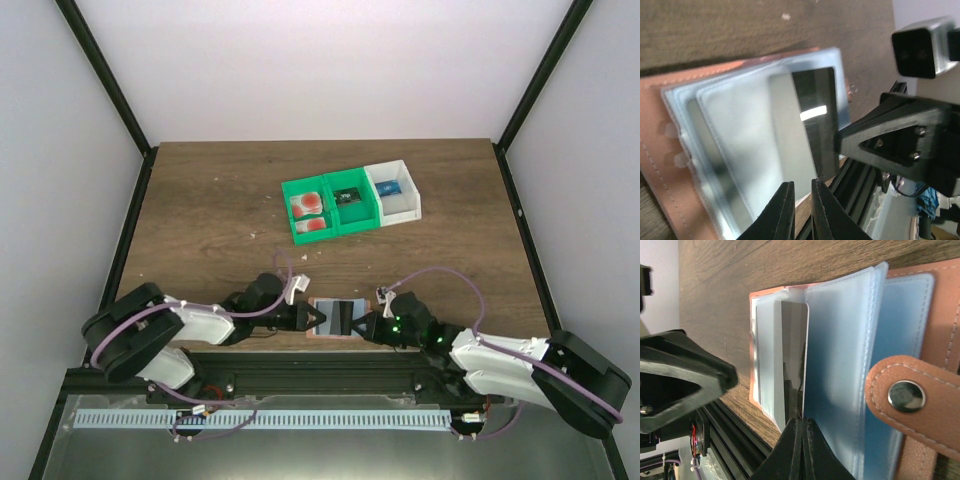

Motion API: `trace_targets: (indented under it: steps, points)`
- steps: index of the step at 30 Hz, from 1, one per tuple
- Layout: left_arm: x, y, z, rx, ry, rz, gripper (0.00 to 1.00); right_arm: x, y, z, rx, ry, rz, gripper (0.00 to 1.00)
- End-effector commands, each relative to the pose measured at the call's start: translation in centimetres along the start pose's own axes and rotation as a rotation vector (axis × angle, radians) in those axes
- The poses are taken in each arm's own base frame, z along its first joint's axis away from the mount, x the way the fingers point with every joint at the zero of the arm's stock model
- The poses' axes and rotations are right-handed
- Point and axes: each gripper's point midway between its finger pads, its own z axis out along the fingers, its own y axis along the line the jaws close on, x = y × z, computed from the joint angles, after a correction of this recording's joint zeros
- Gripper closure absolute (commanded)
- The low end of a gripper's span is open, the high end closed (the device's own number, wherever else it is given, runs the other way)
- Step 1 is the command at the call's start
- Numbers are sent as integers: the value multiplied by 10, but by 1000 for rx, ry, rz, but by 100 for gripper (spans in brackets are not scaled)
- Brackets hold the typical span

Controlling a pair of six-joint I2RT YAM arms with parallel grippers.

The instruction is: Take the credit cards out of the card holder

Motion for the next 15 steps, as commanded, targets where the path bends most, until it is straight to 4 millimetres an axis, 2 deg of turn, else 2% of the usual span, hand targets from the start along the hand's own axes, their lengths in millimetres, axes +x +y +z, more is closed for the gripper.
trace_targets:
  steps: [1, 7, 15]
  points:
    - [7, -7, 9, 95, 26, -12, 87, -4, 2, 0, -1, -8, -11, 100]
    - [14, 14, 20, 32, 61, -35, 89, -3, -1, -1, 13, -8, -12, 99]
    - [23, 36, 19, -47, 72, -40, 89, -4, -8, -9, 45, -37, -19, 99]
